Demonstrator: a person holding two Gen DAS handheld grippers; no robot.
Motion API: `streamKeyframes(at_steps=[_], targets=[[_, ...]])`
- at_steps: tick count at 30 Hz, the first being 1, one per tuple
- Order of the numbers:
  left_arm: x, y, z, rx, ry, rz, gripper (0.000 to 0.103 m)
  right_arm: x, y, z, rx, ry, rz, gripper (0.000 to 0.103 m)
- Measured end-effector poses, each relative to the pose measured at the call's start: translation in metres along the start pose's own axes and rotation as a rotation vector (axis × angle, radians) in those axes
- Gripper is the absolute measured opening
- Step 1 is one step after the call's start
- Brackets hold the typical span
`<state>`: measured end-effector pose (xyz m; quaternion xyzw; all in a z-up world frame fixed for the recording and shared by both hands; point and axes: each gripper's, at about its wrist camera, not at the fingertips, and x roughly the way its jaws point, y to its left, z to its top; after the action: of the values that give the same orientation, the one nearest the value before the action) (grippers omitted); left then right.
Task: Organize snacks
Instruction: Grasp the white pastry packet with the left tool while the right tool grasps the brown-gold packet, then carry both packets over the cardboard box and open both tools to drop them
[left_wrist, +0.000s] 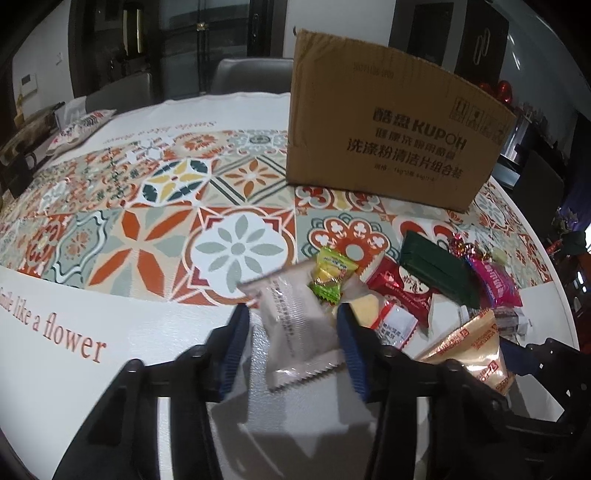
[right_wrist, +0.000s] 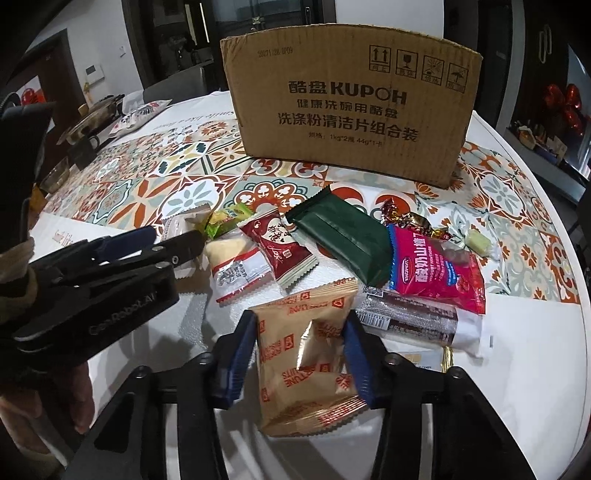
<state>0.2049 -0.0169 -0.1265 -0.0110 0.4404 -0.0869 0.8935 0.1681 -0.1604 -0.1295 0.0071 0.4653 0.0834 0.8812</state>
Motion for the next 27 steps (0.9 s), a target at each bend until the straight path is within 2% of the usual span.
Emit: streamKeyframes(at_steps=[6,16,27], targets=[[-0.002,0.000,-0.004,0.019,0.004,-0.011,0.033,-0.002,0.001,0.000,-0.003,-0.012,-0.004,0.041],[-0.030,-0.004,-0.010,0.043,-0.023,-0.044,0.032,-0.015,0.004,-0.002,-0.017,-0.062,-0.003,0.038],[-0.077,-0.018,0.002,0.091,-0.119,-0.064,0.032,-0.051,0.000,0.006,-0.011,-0.148,0.006,0.038]])
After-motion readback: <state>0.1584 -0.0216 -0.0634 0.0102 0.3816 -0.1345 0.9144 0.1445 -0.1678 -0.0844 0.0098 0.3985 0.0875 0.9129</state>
